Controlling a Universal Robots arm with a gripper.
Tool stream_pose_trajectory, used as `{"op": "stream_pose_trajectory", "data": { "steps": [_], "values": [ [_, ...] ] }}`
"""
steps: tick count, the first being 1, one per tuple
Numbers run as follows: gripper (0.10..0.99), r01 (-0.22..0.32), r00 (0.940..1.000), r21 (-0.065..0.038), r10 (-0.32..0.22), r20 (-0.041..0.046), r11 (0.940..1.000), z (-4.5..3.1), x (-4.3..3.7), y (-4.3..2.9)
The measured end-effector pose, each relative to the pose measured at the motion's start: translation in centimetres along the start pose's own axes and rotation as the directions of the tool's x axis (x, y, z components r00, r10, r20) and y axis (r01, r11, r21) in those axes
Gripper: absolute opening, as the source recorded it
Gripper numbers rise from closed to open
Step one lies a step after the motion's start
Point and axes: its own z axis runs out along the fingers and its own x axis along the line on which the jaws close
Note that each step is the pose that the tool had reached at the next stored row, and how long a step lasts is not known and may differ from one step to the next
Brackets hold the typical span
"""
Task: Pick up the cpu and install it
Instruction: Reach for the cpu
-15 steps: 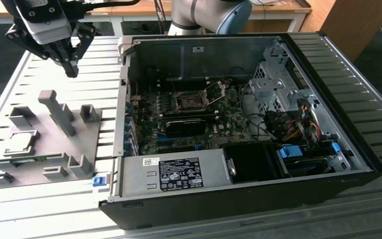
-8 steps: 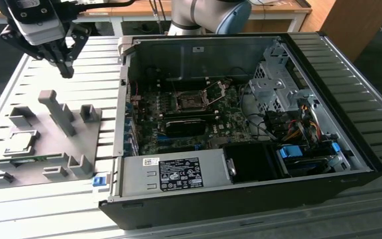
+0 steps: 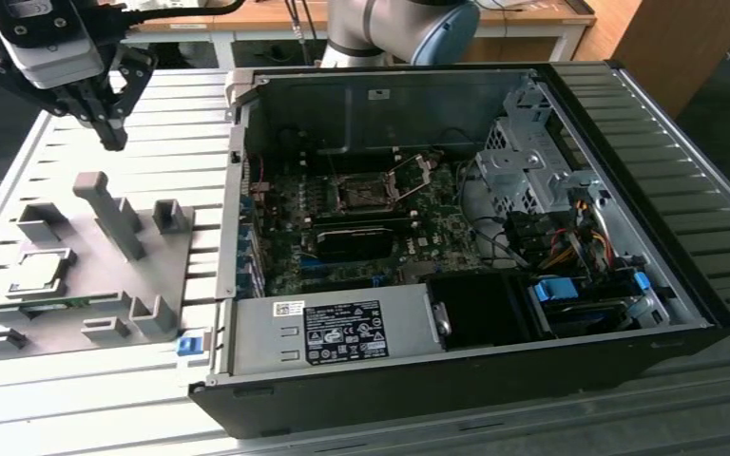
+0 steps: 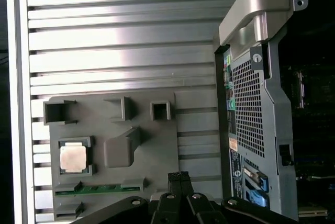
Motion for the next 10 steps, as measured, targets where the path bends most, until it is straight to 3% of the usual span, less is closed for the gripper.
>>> {"op": "stream_pose_trajectory", "data": {
  "steps": [10],
  "values": [
    [0.106, 0.000, 1.0000, 0.000, 0.000, -0.0002, 1.0000, 0.11, 1.54, -0.12]
  ]
}}
